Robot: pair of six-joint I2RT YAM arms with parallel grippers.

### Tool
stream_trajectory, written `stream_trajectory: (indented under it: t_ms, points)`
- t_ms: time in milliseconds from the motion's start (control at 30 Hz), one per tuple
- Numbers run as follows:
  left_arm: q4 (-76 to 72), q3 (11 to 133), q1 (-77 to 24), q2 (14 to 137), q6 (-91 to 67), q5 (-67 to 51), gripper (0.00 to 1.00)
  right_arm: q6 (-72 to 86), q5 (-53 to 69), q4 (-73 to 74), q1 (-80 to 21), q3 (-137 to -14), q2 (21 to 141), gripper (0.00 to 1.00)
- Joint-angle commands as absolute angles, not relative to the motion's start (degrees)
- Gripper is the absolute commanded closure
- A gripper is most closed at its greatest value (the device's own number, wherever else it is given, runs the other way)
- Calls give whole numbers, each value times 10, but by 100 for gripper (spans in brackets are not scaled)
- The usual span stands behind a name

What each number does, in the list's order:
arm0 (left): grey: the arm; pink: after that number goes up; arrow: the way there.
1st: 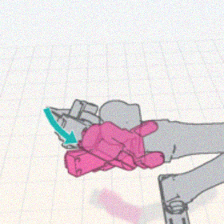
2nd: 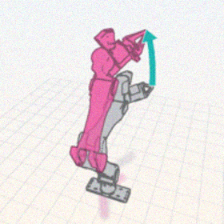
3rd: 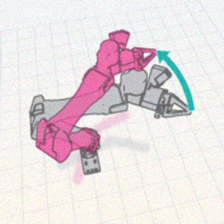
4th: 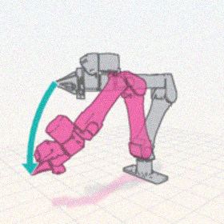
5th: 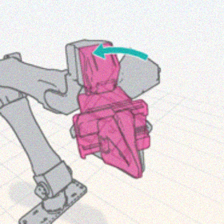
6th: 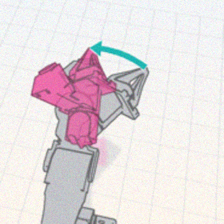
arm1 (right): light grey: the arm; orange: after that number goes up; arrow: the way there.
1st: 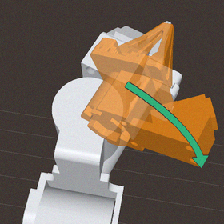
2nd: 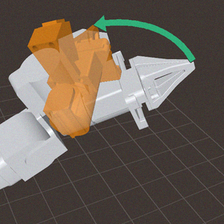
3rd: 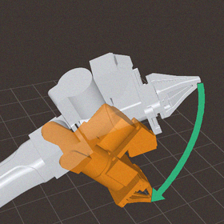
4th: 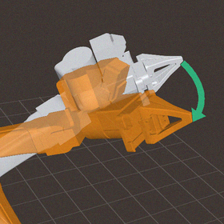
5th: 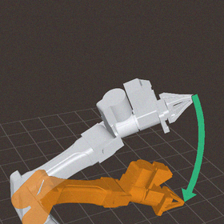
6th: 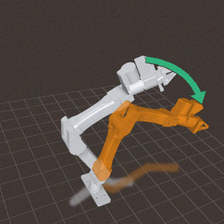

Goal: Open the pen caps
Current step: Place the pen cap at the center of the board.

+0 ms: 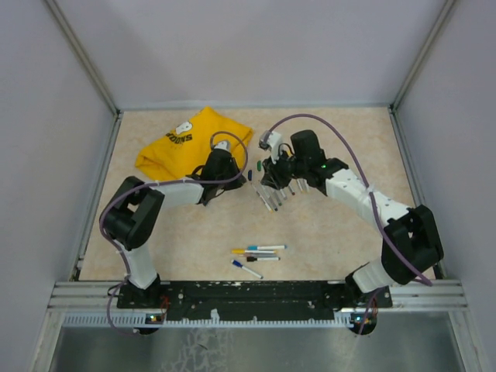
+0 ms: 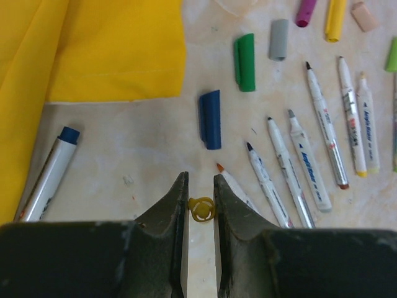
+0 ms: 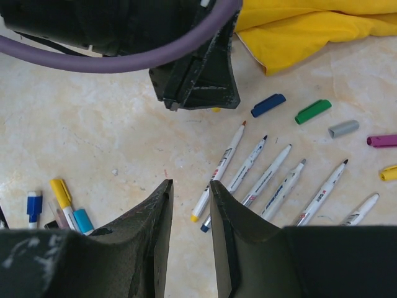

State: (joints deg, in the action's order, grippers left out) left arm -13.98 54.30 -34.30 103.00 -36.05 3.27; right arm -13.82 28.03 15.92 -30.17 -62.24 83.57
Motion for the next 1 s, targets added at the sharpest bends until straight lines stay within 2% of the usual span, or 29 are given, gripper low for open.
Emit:
stream_trajectory:
  t_ms: [0, 200, 367, 567, 967]
  points:
    - [-68, 602, -345, 1071, -355, 86, 100, -142, 294, 140, -291, -624, 814, 70]
    - [-26, 664, -345, 1119, -343, 84, 94, -139, 297, 136, -287, -621, 810, 70]
    - [-24, 672, -346, 1132, -335, 83, 83, -137, 302, 135, -284, -621, 809, 70]
    - [-17, 671, -345, 1125, -330, 102, 60, -137, 306, 136, -283, -621, 808, 70]
    - [-24, 641, -346, 1051, -315, 106, 59, -143, 341, 126, -282, -610, 796, 70]
